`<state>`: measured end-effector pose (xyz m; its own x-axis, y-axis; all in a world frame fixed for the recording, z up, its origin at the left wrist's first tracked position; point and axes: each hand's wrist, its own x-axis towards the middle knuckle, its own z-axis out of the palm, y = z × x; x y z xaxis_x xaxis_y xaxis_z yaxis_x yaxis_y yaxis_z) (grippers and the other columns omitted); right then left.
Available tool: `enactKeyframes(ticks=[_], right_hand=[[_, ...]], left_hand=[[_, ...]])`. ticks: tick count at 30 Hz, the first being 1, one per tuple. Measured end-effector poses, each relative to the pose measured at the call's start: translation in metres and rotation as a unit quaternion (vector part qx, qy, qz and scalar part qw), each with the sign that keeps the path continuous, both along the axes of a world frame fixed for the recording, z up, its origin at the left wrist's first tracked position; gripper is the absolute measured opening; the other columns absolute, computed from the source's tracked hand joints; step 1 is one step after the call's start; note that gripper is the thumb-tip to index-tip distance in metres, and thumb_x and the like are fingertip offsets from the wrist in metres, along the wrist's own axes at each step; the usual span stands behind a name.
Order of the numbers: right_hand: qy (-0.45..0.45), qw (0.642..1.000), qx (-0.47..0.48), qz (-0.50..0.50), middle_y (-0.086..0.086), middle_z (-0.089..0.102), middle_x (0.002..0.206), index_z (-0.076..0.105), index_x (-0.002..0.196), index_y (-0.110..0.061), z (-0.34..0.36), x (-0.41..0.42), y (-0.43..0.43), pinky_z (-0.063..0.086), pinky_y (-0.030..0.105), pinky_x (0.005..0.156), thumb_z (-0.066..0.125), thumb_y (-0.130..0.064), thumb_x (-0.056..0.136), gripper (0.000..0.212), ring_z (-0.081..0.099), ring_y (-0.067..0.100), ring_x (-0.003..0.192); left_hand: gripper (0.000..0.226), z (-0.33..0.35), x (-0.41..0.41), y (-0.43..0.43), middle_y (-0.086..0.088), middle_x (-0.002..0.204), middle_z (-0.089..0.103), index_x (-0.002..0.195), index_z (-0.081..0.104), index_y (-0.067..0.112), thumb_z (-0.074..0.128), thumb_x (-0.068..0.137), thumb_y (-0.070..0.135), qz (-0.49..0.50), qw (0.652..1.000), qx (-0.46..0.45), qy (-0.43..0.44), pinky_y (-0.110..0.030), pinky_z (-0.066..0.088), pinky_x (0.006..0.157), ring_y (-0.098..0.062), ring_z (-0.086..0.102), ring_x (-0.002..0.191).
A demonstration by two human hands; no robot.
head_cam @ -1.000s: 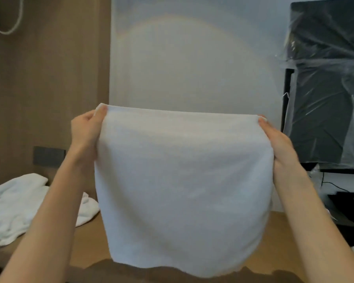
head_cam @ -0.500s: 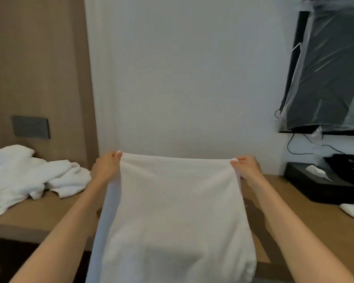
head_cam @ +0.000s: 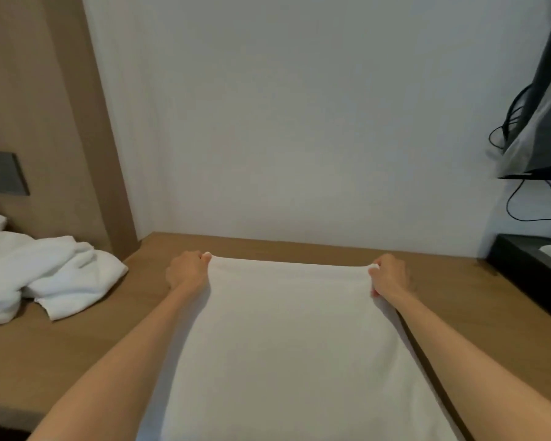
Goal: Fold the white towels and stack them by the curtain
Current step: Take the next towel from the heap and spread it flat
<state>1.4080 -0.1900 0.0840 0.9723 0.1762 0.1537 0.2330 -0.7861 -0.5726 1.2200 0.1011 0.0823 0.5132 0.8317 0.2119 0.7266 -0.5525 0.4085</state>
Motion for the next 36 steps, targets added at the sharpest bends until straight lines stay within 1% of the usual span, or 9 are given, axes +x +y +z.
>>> enactKeyframes(ticks=[4, 10, 17, 21, 24, 26, 29, 31, 36], right_hand=[[-0.026, 0.999, -0.027, -0.018, 0.021, 0.059, 0.121, 0.059, 0.117, -0.005, -0.008, 0.029, 0.020, 0.044, 0.037, 0.086, 0.045, -0.015, 0.097, 0.026, 0.054, 0.038, 0.113], [-0.081, 0.993, -0.077, -0.027, 0.019, 0.055, 0.122, 0.054, 0.117, -0.004, -0.019, 0.067, 0.046, 0.043, 0.038, 0.083, 0.042, -0.015, 0.100, 0.024, 0.055, 0.038, 0.110], [-0.138, 0.973, -0.182, -0.025, 0.010, 0.052, 0.119, 0.048, 0.116, -0.010, -0.025, 0.085, 0.063, 0.044, 0.033, 0.075, 0.040, -0.011, 0.100, 0.018, 0.061, 0.030, 0.103], [-0.167, 0.974, -0.155, -0.014, 0.010, 0.047, 0.119, 0.049, 0.118, -0.011, -0.023, 0.082, 0.062, 0.045, 0.035, 0.072, 0.042, -0.008, 0.099, 0.021, 0.060, 0.031, 0.098], [-0.215, 0.968, -0.121, 0.042, 0.011, 0.051, 0.121, 0.056, 0.120, -0.012, -0.019, 0.073, 0.066, 0.040, 0.037, 0.081, 0.047, -0.002, 0.093, 0.030, 0.051, 0.030, 0.108], [-0.228, 0.960, -0.118, 0.113, 0.006, 0.054, 0.125, 0.057, 0.123, -0.014, -0.013, 0.061, 0.084, 0.035, 0.035, 0.092, 0.050, -0.003, 0.090, 0.035, 0.046, 0.026, 0.117], [-0.181, 0.958, -0.103, 0.197, 0.004, 0.048, 0.136, 0.052, 0.129, -0.013, -0.008, 0.029, 0.123, 0.030, 0.033, 0.103, 0.045, -0.012, 0.096, 0.034, 0.042, 0.023, 0.126], [-0.126, 0.959, -0.119, 0.224, 0.005, 0.039, 0.147, 0.043, 0.137, -0.013, -0.016, 0.009, 0.142, 0.020, 0.038, 0.114, 0.034, -0.021, 0.101, 0.039, 0.033, 0.022, 0.136], [-0.028, 0.957, -0.188, 0.221, -0.003, 0.005, 0.161, 0.013, 0.151, -0.037, -0.040, 0.001, 0.132, -0.003, 0.045, 0.118, 0.014, -0.046, 0.101, 0.051, 0.002, 0.021, 0.148]], left_hand=[[0.041, -0.014, 0.036, 0.016, -0.016, 0.117, 0.063, 0.112, 0.064, 0.008, 0.031, 0.104, 0.031, 0.005, 0.999, 0.035, 0.028, -0.037, 0.042, 0.088, -0.034, 0.054, 0.114], [0.031, -0.025, 0.079, 0.041, -0.016, 0.113, 0.063, 0.108, 0.062, 0.007, 0.034, 0.102, 0.020, -0.029, 0.993, 0.101, 0.047, -0.040, 0.043, 0.084, -0.035, 0.057, 0.109], [0.037, -0.026, 0.107, 0.059, -0.021, 0.120, 0.060, 0.119, 0.047, -0.001, 0.041, 0.101, 0.031, 0.017, 0.999, 0.037, 0.015, -0.042, 0.044, 0.087, -0.037, 0.055, 0.115], [0.033, -0.020, 0.105, 0.053, -0.017, 0.124, 0.053, 0.120, 0.043, 0.002, 0.044, 0.101, 0.029, 0.025, 0.997, 0.068, 0.031, -0.040, 0.043, 0.087, -0.032, 0.050, 0.117], [0.031, -0.017, 0.102, 0.042, -0.009, 0.129, 0.045, 0.125, 0.040, 0.010, 0.042, 0.100, 0.028, -0.003, 0.983, 0.166, 0.082, -0.034, 0.036, 0.092, -0.025, 0.044, 0.119], [0.035, -0.018, 0.105, 0.026, -0.006, 0.134, 0.041, 0.131, 0.040, 0.015, 0.041, 0.100, 0.029, -0.090, 0.979, 0.170, 0.064, -0.035, 0.032, 0.096, -0.024, 0.041, 0.123], [0.043, -0.024, 0.119, -0.015, -0.006, 0.150, 0.030, 0.142, 0.034, 0.015, 0.033, 0.101, 0.029, -0.224, 0.971, 0.080, 0.029, -0.043, 0.023, 0.110, -0.023, 0.029, 0.137], [0.048, -0.031, 0.126, -0.040, -0.002, 0.158, 0.016, 0.149, 0.022, 0.021, 0.023, 0.103, 0.032, -0.264, 0.961, 0.035, 0.072, -0.050, 0.006, 0.116, -0.021, 0.011, 0.146], [0.055, -0.045, 0.115, -0.039, 0.005, 0.161, 0.001, 0.151, 0.009, 0.039, 0.011, 0.098, 0.054, -0.205, 0.971, 0.011, 0.122, -0.046, -0.008, 0.116, -0.019, -0.003, 0.148]])
